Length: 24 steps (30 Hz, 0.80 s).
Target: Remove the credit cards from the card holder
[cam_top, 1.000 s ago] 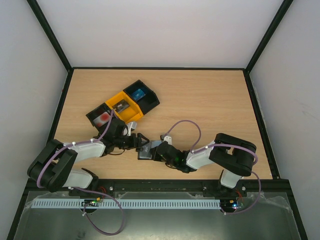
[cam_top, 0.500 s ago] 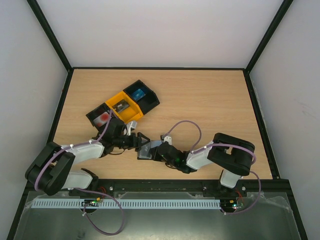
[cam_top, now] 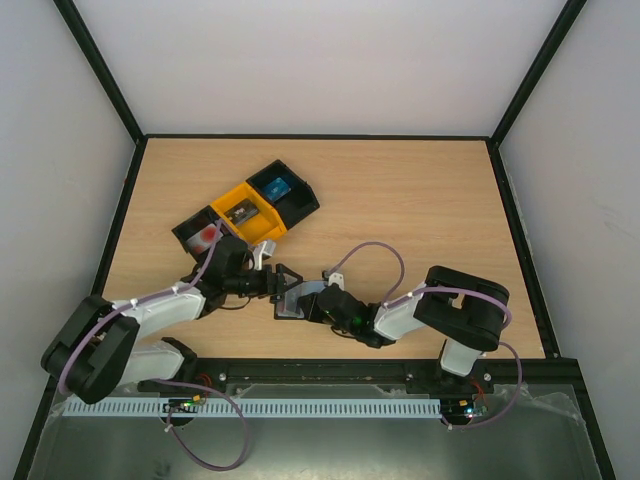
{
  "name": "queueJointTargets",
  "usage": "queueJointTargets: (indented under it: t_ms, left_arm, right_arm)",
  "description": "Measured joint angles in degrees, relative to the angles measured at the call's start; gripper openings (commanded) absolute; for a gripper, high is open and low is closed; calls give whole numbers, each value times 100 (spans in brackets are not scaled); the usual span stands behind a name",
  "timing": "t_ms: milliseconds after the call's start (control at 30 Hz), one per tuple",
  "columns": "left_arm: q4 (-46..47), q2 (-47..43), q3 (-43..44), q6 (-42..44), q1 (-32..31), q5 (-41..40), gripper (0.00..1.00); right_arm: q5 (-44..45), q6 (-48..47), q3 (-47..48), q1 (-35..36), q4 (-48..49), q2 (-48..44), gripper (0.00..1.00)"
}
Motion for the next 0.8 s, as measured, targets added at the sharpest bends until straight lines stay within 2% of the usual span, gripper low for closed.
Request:
queueJointTargets:
  t_ms: [467, 800]
  left_arm:
    - [48, -35, 0, -87, -125, 0, 75]
    - [195, 76, 0, -216, -238, 28, 75]
  right_arm:
    - [-79, 74, -199, -2, 286, -44, 12]
    - [0, 101, -369, -2, 83, -470, 21]
